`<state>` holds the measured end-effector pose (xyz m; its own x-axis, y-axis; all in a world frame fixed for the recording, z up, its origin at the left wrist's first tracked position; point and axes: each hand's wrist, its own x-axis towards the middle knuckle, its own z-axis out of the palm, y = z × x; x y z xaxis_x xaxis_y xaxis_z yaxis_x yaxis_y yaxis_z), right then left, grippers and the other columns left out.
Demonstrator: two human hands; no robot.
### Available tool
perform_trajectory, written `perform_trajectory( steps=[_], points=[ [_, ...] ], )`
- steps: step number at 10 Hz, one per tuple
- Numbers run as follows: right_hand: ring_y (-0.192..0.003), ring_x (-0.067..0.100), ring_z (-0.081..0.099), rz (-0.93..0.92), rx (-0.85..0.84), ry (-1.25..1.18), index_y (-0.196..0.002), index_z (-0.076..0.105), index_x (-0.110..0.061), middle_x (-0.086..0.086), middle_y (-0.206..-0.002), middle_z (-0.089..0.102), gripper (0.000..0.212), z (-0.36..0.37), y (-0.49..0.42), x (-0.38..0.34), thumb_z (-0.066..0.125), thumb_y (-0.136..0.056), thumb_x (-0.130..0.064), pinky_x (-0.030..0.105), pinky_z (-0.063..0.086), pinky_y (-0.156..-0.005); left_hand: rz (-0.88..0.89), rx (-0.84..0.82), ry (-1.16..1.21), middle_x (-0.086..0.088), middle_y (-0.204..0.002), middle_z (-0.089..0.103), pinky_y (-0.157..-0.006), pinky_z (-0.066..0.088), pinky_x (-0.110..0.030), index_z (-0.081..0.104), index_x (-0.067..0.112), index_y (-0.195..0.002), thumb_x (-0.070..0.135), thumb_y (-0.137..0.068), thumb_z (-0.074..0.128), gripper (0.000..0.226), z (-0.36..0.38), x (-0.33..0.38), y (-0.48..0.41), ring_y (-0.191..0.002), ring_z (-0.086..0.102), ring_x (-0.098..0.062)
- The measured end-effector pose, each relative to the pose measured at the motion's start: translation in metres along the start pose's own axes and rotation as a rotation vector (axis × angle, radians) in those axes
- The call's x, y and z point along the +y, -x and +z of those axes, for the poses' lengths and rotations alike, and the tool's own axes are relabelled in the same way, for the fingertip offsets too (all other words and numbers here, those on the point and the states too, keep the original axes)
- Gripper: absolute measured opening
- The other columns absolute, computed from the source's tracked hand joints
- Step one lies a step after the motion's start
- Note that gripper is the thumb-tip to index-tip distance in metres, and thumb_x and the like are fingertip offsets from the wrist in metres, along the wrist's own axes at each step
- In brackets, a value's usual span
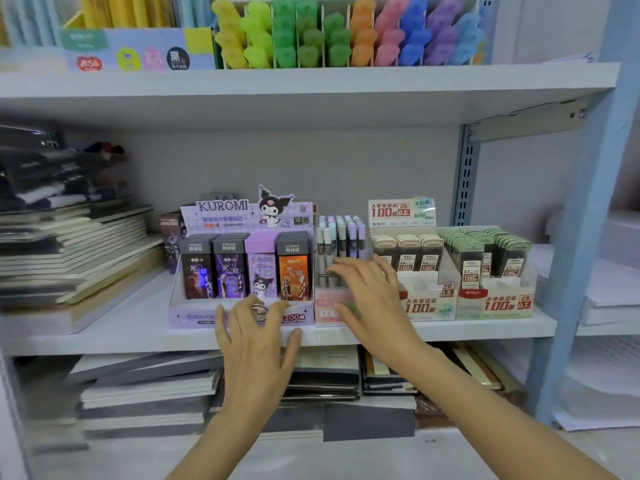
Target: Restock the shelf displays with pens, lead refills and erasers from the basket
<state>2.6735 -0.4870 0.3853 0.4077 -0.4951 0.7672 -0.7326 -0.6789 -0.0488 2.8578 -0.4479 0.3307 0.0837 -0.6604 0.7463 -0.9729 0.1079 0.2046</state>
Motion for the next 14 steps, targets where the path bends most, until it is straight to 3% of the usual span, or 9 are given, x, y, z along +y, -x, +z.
perform_trajectory(
  steps=[2,3,5,7,9,10,11,13,14],
  points=[
    [-0.146,0.006,0.013,0.123,0.066,-0.1,-0.149,0.026,-0.027,-0.009,-0.158,0.021,0.059,-0.028,0.006,0.027,0.045,-0.097,-0.046,0.033,0.01,-0.12,0.026,0.082,0.118,-0.019,-0.148,0.032,-0.119,0.005,-0.054,0.038,0.008,-0.14,0.05,-0.092,0.036,0.064,-0.001,0.023,-0.007,-0.142,0.025,-0.037],
    [-0.147,0.017,0.016,0.233,0.054,0.014,-0.151,0.027,-0.019,0.0,-0.16,0.021,0.058,-0.054,-0.003,0.056,0.038,-0.1,-0.043,0.038,0.014,-0.12,0.164,0.088,0.194,-0.013,-0.162,0.007,-0.121,0.0,-0.048,0.016,0.012,-0.153,0.049,-0.094,0.038,0.073,0.0,0.047,-0.019,-0.15,0.002,-0.029],
    [-0.149,0.012,0.009,0.228,-0.203,0.213,-0.153,0.019,-0.02,-0.003,-0.161,0.019,0.058,-0.045,-0.012,0.064,0.025,-0.102,-0.046,0.042,-0.001,-0.122,0.24,-0.057,0.129,-0.006,-0.162,-0.018,-0.122,-0.003,-0.045,-0.007,0.015,-0.154,0.056,-0.094,0.024,0.079,0.008,0.07,-0.03,-0.149,-0.018,-0.022],
    [-0.147,0.01,0.015,0.187,-0.02,-0.015,-0.151,0.026,-0.024,-0.006,-0.16,0.021,0.057,-0.072,-0.003,0.068,0.027,-0.101,-0.05,0.036,0.009,-0.12,0.224,-0.052,0.131,-0.009,-0.162,-0.015,-0.121,-0.005,-0.045,-0.005,0.011,-0.154,0.058,-0.093,0.024,0.082,0.011,0.076,-0.03,-0.149,-0.016,-0.023],
    [-0.149,0.02,0.005,0.587,0.298,-0.01,-0.152,0.024,-0.017,0.005,-0.162,0.008,0.055,-0.109,0.023,0.126,0.033,-0.102,-0.039,0.043,0.011,-0.121,0.242,-0.017,0.152,-0.011,-0.163,-0.007,-0.12,0.0,-0.053,0.002,0.011,-0.155,0.052,-0.093,0.031,0.08,0.017,0.093,-0.032,-0.15,-0.009,-0.026],
    [-0.147,0.026,0.017,0.672,0.187,-0.047,-0.15,0.027,-0.012,0.011,-0.159,0.02,0.054,-0.107,0.027,0.142,0.033,-0.103,-0.038,0.042,0.019,-0.119,0.237,-0.042,0.123,-0.009,-0.164,-0.005,-0.119,-0.006,-0.056,0.003,0.011,-0.155,0.054,-0.093,0.027,0.08,0.019,0.101,-0.034,-0.15,-0.01,-0.025],
    [-0.13,0.025,0.038,0.557,0.059,-0.011,-0.139,0.044,-0.009,0.011,-0.139,0.048,0.046,-0.099,0.026,0.143,0.031,-0.103,-0.034,0.035,0.028,-0.107,0.226,-0.05,0.092,-0.007,-0.164,-0.004,-0.118,-0.013,-0.053,0.006,0.013,-0.156,0.055,-0.092,0.027,0.079,0.02,0.103,-0.035,-0.15,-0.012,-0.024],
    [-0.142,0.019,0.025,0.534,0.125,-0.067,-0.145,0.038,-0.015,0.006,-0.153,0.033,0.046,-0.116,0.028,0.129,0.037,-0.103,-0.033,0.042,0.022,-0.117,0.262,-0.026,0.104,-0.005,-0.163,0.01,-0.119,-0.005,-0.056,0.014,0.02,-0.156,0.051,-0.091,0.03,0.074,0.017,0.097,-0.038,-0.151,-0.004,-0.024],
    [-0.14,0.015,0.032,0.385,0.357,-0.2,-0.142,0.041,-0.019,0.004,-0.153,0.032,0.041,-0.139,0.025,0.102,0.042,-0.102,-0.027,0.041,0.031,-0.115,0.277,-0.015,0.169,-0.006,-0.163,0.007,-0.119,-0.006,-0.053,0.017,0.019,-0.155,0.049,-0.09,0.034,0.073,0.011,0.093,-0.035,-0.151,-0.006,-0.022]
  ],
)
